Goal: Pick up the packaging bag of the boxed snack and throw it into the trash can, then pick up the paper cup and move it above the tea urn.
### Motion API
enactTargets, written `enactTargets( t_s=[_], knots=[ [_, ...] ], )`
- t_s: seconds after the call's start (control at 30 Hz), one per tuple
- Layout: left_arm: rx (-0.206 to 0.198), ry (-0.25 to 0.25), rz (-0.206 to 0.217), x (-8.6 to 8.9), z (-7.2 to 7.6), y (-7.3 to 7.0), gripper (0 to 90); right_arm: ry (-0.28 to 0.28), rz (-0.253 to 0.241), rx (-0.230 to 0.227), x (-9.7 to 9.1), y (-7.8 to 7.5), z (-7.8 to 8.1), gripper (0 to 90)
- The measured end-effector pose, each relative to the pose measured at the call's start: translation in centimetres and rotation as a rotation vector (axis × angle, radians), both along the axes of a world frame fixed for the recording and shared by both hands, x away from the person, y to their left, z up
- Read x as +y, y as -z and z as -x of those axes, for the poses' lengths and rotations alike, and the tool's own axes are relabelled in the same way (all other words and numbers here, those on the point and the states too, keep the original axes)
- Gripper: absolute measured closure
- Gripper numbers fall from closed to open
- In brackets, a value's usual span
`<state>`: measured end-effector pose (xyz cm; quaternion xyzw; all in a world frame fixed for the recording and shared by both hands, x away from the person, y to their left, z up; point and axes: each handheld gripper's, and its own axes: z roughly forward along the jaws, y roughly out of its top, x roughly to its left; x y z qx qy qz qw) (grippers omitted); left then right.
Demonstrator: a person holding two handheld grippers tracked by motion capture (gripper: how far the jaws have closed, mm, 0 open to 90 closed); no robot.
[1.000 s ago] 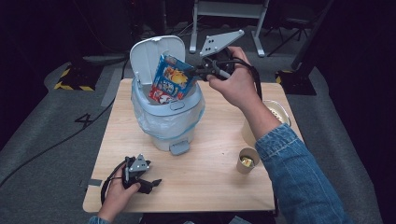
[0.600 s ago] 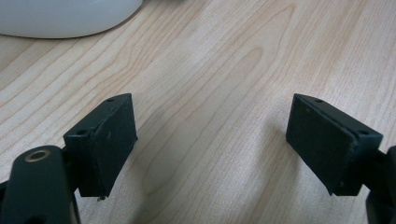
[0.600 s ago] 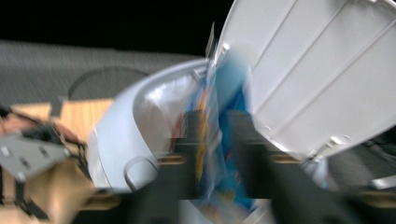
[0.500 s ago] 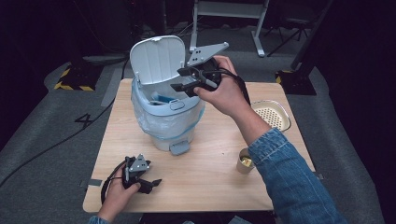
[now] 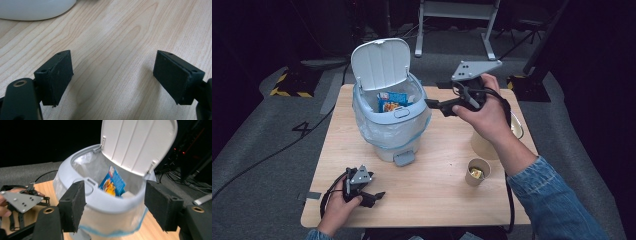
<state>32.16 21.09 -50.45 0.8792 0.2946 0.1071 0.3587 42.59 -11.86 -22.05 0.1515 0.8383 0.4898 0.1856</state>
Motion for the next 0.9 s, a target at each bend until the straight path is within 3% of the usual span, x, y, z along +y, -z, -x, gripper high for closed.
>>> enactTargets(
  t_s=[0.43,0.57,0.9],
  knots=[
    [0.002,0.004,-0.002,0.0,-0.2,0.0,16.0,0.096,-0.028,0.039,-6.6,2.2,3.6,29.1],
    [0.001,0.012,-0.001,0.1,-0.3,0.0,16.0,0.09,-0.033,0.057,-9.2,3.1,4.7,27.5],
    [0.001,0.019,-0.002,0.2,-0.9,0.0,16.0,0.153,-0.051,0.09,-13.8,6.2,6.5,22.5]
  ],
)
